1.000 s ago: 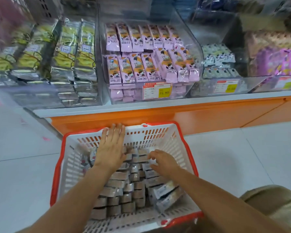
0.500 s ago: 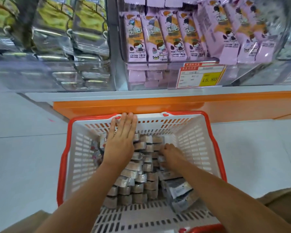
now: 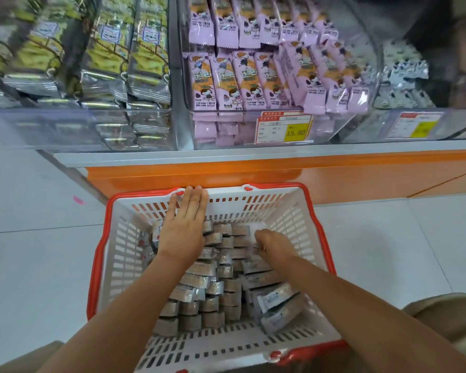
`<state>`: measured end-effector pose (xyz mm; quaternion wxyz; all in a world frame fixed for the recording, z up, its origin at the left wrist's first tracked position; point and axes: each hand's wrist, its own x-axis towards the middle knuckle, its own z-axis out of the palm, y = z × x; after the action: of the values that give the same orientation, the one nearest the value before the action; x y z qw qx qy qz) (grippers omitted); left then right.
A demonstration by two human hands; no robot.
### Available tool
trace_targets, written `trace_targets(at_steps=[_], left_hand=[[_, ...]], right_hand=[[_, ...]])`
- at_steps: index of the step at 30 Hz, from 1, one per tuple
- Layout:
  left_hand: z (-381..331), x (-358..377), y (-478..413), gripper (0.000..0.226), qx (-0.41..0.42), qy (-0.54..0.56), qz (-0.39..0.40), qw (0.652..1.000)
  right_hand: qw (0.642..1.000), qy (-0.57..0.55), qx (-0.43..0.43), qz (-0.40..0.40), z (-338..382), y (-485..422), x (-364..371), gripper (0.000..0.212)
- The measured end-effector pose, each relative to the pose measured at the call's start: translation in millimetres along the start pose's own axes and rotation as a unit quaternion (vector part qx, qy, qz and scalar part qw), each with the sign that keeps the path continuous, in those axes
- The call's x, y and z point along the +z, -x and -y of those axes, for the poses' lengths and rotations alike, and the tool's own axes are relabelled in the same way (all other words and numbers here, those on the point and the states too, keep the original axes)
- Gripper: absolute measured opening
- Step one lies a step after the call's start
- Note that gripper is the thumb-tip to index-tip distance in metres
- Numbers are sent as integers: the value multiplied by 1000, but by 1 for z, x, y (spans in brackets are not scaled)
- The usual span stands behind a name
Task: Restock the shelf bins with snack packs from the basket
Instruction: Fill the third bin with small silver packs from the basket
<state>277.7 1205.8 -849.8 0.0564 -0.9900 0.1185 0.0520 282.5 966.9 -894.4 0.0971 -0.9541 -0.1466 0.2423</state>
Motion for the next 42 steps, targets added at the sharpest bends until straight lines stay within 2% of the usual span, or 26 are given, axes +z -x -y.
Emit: trace_targets(at_steps=[3, 6, 9, 12, 16, 21, 24, 27, 31, 34, 38, 42], left_hand=[[-3, -15, 1, 86, 6, 10, -32, 999], [-13, -40, 1, 86, 46, 14, -78, 996], [-27, -72, 3, 82, 69, 46, -147, 986], [-42, -107, 6, 72, 98, 88, -236, 963], [-61, -152, 4, 72, 124, 103, -329, 930], [-73, -190, -9, 64, 127, 92, -351, 923], [-75, -205, -21, 69, 121, 72, -330, 933], [-77, -213, -35, 80, 111, 57, -306, 944], [-76, -215, -53, 81, 107, 57, -289, 950], [-76, -208, -63, 80, 105, 52, -291, 950], [-78, -198, -71, 77, 102, 44, -321, 941], [-77, -191, -77, 72, 96, 30, -340, 935]], right_hand=[[993, -94, -37, -67, -8, 16, -23, 12], [981, -130, -71, -125, -15, 37, -58, 29], [964, -160, -102, -186, -18, 66, -102, 24], [939, -205, -116, -252, -23, 104, -145, 24], [898, -201, -114, -374, -35, 156, -195, 33], [843, -180, -111, -495, -46, 197, -247, 12], [815, -161, -99, -548, -53, 193, -276, 10], [813, -149, -64, -560, -57, 171, -303, 6], [825, -134, -24, -549, -60, 118, -323, 5], [837, -132, -24, -531, -57, 76, -330, 9], [865, -95, -19, -493, -58, 23, -338, 13], [909, -25, -18, -416, -59, -16, -341, 25]])
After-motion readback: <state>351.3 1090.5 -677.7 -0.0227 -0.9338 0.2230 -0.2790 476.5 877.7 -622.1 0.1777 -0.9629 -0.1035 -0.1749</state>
